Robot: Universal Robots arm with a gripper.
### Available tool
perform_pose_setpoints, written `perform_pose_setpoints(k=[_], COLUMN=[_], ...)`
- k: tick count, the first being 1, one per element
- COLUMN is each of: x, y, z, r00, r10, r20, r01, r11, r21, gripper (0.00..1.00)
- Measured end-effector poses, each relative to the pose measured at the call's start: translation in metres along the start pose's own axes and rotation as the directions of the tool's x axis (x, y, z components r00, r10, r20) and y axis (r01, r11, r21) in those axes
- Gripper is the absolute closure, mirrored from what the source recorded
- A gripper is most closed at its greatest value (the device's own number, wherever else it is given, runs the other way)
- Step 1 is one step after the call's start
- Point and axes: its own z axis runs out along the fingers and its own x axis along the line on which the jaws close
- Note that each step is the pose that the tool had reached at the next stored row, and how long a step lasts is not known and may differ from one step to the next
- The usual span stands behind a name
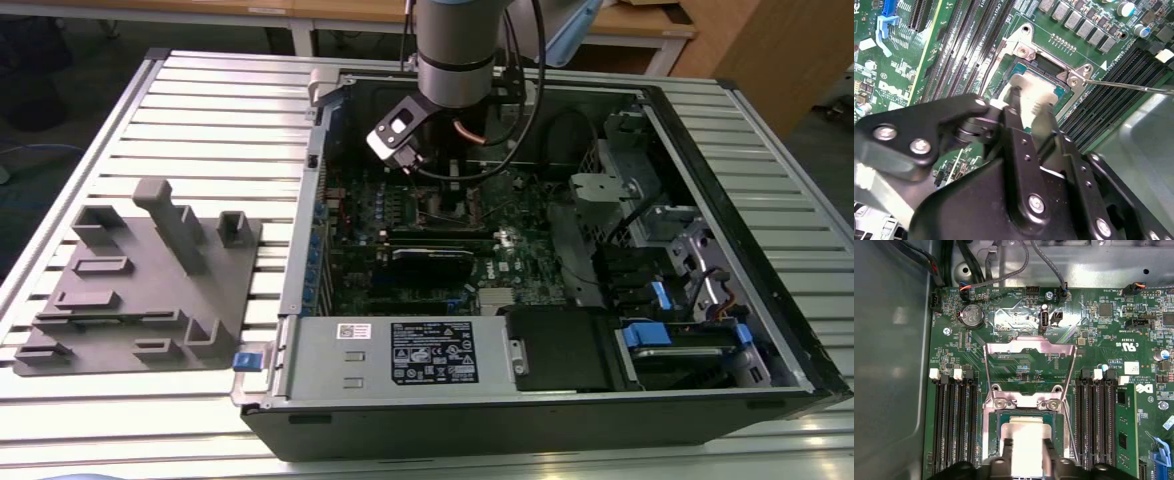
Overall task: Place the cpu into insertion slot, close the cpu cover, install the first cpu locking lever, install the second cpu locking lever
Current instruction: 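Place the cpu into insertion slot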
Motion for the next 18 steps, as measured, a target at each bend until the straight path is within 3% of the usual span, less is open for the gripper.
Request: perform_pose_setpoints(k=[6, 18], x=[0.0000, 0.0000], y=[0.0000, 0.0001], z=[-0.0002, -0.0002], r00=[1.0000, 1.0000], r10=[0.000, 0.002], r20=[0.0000, 0.0004], r01=[0.000, -0.002], r11=[1.0000, 1.0000], r21=[0.0001, 0.0022], gripper=[0.88, 0.89])
